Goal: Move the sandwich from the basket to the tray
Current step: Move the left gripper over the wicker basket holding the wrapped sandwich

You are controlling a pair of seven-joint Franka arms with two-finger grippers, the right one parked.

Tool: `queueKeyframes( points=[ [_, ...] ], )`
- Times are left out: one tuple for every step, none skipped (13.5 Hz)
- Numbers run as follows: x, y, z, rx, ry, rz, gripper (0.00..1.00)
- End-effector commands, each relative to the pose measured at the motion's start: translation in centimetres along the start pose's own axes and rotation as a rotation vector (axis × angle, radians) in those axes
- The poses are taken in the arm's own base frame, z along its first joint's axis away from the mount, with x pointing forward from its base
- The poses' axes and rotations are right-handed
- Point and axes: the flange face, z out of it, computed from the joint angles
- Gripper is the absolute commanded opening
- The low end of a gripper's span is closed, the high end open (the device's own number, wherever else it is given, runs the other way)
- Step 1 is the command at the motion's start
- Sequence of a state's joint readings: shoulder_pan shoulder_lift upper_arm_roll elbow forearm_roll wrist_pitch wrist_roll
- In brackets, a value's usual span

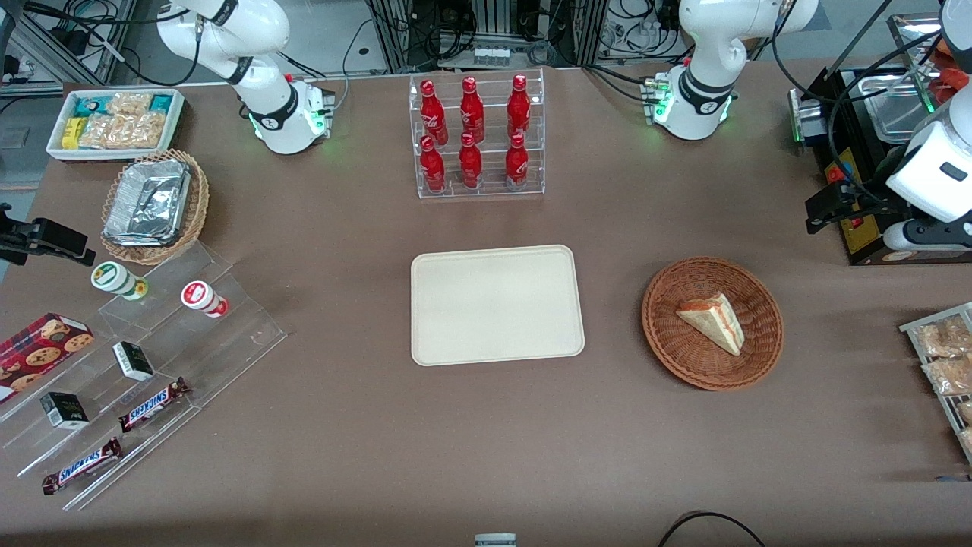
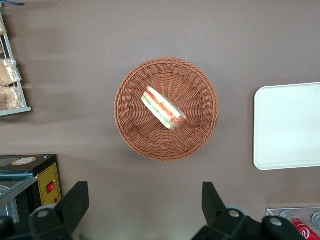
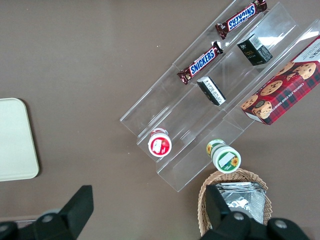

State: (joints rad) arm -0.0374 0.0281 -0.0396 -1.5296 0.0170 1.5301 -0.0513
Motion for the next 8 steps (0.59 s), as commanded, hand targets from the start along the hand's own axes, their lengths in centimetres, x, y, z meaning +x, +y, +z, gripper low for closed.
queueKeyframes(
  points=[
    [-0.6,-0.1,-0.9,0.006,-0.004,0.013,1.0],
    [-0.5,-0.2,-0.9,0.008,-0.003,0.007,1.0],
    [-0.4,-0.2,-0.8,0.009,-0.006,-0.003,1.0],
    [-0.2,-0.1,-0.1,0.025,-0.014,-0.003,1.0],
    [0.1,-0.2,0.8,0.029,-0.029,-0.007,1.0],
    [0.3,-0.1,2.0,0.028,-0.043,-0.019,1.0],
    [0.5,-0.1,3.8,0.03,-0.042,-0.033,1.0],
    [0.5,0.0,5.7,0.031,-0.036,-0.055,1.0]
  ],
)
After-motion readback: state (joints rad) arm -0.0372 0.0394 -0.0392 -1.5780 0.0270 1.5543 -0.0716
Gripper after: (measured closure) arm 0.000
